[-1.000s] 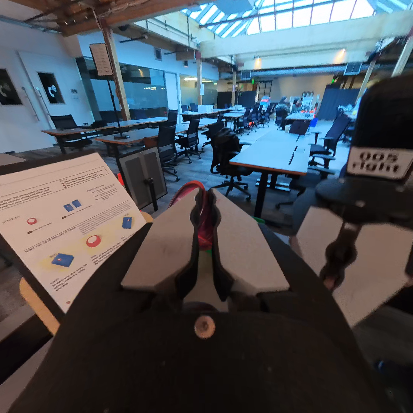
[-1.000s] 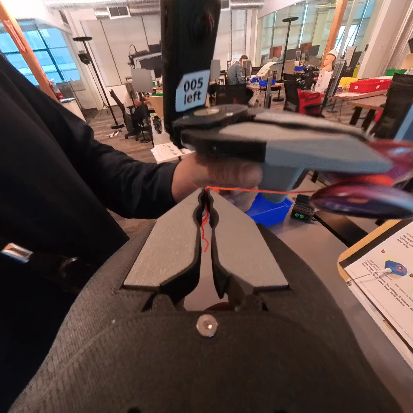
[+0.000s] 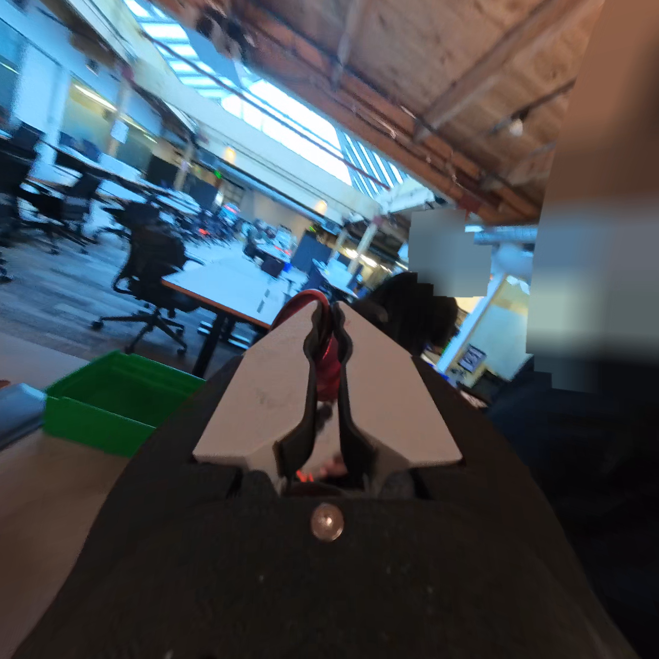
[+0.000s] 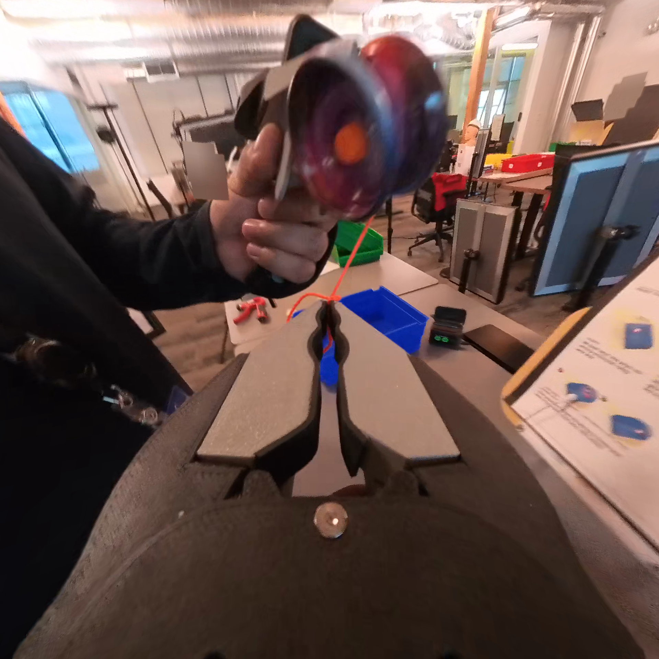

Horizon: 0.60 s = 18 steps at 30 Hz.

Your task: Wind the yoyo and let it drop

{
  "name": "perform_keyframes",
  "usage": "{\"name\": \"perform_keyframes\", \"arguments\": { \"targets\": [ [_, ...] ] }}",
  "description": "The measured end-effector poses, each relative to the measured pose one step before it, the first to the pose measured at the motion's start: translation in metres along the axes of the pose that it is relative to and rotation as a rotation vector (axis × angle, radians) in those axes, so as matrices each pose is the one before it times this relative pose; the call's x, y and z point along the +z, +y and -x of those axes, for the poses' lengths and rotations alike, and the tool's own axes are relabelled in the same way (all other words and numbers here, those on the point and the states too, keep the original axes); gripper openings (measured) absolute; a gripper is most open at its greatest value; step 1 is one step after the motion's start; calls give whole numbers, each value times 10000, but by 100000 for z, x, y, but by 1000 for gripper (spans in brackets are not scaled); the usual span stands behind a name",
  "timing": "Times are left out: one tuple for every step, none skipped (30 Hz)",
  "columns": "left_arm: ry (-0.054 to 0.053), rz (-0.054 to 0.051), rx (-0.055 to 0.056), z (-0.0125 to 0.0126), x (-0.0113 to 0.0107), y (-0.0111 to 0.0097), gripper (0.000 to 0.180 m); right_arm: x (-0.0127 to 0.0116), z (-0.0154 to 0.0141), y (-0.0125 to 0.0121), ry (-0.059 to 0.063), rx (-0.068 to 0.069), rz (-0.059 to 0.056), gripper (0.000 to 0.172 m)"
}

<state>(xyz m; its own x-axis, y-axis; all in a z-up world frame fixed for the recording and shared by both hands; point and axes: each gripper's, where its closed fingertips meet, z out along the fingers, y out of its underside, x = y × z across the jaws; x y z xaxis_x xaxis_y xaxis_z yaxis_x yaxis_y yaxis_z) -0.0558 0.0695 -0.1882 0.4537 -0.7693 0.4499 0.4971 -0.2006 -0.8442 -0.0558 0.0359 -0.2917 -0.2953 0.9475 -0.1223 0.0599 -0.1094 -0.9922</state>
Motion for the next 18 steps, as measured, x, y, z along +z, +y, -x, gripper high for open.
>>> {"name": "perform_keyframes", "arguments": {
  "targets": [
    [-443, -314, 136, 719, 5, -622, 2, 746, 354, 453, -204, 481, -91, 0],
    [-534, -245, 304, 844, -6, -540, 2, 682, 471, 401, -288, 476, -54, 0],
    [-609, -128, 370, 955, -26, -395, 2, 545, 574, 219, -300, 365, -89, 0],
    [-544, 1, 415, 876, -20, -243, 2, 430, 669, 89, -303, 223, -63, 0],
    [-623, 94, 612, 954, -59, -110, 2, 340, 694, 70, -260, 122, 17, 0],
    [-656, 203, 792, 1009, -80, 87, 2, 249, 668, 32, -199, 45, 67, 0],
    [-560, 312, 774, 881, -56, 293, 2, 125, 616, -32, -144, -39, 94, 0],
    [-427, 283, 721, 660, -65, 302, 2, 11, 488, -112, -64, -100, 110, 0],
    [-276, 240, 690, 417, -73, 297, 1, -101, 463, -238, -49, -122, 75, 0],
    [-306, 223, 606, 439, -108, 327, 2, -197, 639, -355, -180, -143, 45, 0],
    [-377, 212, 564, 570, -124, 330, 2, -248, 809, -423, -271, -161, 71, 0],
    [-130, 198, 449, 289, -118, 345, 2, -305, 466, -477, -22, -219, 113, 0],
    [53, 109, 171, 47, -131, 211, 2, -464, -59, -464, 317, -402, 192, 0],
    [54, 34, -27, 28, -169, 126, 2, -616, -343, -444, 432, -501, 235, 0],
    [18, 121, -17, 73, -119, 265, 1, -703, -391, -559, 350, -391, 164, 0],
    [-19, 184, 84, 77, -75, 405, 2, -772, -291, -788, 205, -216, 11, 0],
    [24, 74, 101, -67, -96, 268, 2, -810, -339, -910, 210, -145, -71, 0],
    [108, 65, 113, -278, -71, 248, 2, -794, -442, -809, 270, -200, 2, 0]
  ]
}}
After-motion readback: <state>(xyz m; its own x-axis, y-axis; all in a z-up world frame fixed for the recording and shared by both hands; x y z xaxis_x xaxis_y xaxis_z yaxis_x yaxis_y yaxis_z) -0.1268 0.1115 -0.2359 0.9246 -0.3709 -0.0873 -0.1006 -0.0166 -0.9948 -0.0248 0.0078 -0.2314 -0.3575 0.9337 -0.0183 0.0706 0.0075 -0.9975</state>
